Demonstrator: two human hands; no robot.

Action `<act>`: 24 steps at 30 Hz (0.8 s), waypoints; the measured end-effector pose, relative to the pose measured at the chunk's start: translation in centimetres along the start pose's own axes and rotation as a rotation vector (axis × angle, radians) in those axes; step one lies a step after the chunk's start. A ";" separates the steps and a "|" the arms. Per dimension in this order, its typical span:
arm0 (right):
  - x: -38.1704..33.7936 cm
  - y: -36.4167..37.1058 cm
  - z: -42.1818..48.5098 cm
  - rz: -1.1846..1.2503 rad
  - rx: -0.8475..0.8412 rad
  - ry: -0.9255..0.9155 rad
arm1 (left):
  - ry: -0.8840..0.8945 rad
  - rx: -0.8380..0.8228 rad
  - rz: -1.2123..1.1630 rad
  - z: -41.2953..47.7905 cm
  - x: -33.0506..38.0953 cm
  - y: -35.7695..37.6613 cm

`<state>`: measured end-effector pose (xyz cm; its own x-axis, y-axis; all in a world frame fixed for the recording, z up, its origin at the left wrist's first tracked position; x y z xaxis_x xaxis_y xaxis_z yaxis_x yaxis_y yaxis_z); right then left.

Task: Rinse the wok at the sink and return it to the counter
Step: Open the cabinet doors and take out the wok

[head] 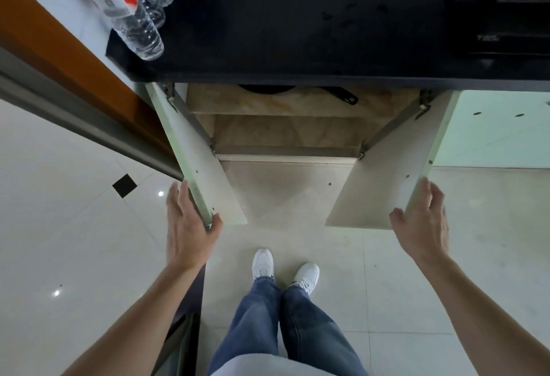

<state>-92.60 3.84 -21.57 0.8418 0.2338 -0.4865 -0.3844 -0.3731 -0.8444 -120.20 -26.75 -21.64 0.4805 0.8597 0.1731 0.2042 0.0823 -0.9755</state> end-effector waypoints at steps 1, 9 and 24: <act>-0.2 0.1 0.3 -0.099 -0.007 -0.071 | 0.107 0.018 0.147 0.2 0.1 -0.2; -1.0 4.8 1.5 -0.660 -0.261 -0.379 | 0.622 -0.232 0.736 2.7 4.1 2.4; 3.8 4.1 -0.4 -0.698 -0.254 -0.261 | 0.252 -0.339 0.798 1.5 -2.0 2.8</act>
<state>-90.79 2.87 -26.76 0.7285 0.6810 0.0745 0.3257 -0.2486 -0.9122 -121.81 -27.48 -24.96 0.7516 0.4586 -0.4741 -0.0486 -0.6784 -0.7331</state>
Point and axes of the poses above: each hand's wrist, its own z-axis towards the middle knuckle, its own y-axis out of the palm, x = y × z, the point moved 2 cm from there along z, towards the middle knuckle, and after that the axes turned 15 degrees about z, right-handed, at the moved point
